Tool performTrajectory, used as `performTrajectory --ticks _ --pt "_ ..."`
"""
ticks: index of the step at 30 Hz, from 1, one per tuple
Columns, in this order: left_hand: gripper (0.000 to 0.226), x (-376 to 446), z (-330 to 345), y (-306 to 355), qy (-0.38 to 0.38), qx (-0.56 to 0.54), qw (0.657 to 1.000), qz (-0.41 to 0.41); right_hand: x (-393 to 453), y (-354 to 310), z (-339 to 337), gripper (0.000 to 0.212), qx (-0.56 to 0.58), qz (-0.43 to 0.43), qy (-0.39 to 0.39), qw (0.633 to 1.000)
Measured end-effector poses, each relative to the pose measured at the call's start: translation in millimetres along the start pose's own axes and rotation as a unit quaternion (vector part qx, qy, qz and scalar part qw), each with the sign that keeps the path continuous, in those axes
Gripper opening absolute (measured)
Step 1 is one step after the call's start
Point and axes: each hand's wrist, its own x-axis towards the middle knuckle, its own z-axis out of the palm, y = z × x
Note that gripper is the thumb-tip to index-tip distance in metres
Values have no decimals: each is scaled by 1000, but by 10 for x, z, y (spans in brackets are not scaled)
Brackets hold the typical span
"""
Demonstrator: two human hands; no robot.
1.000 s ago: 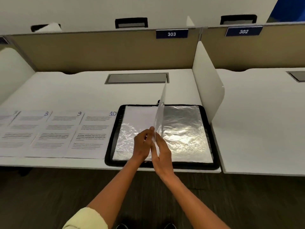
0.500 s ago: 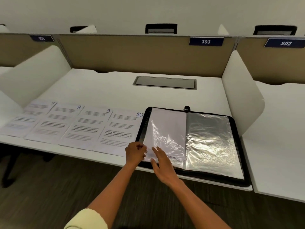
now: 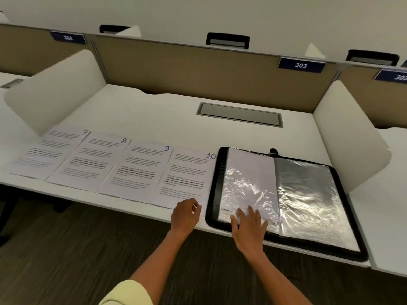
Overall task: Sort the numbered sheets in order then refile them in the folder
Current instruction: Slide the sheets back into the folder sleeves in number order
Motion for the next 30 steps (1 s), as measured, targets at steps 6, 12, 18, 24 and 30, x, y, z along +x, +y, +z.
performTrajectory --ticks 6,12,18,24,30 --pt "57 44 -598 -672 79 103 988 80 51 -875 131 74 -5 -41 22 999" --pt "78 77 -1371 -1300 84 152 985 24 183 -1924 340 90 -5 -147 44 988" --pt "82 97 -2001 -1864 124 179 975 -35 282 -2863 521 90 -24 -225 30 974" --pt "83 175 -2383 -2355 153 180 969 -77 429 -3646 704 88 -35 -277 30 960" --pt "87 524 -2730 -2927 157 185 962 -124 700 -4465 935 91 -60 -317 -7 947"
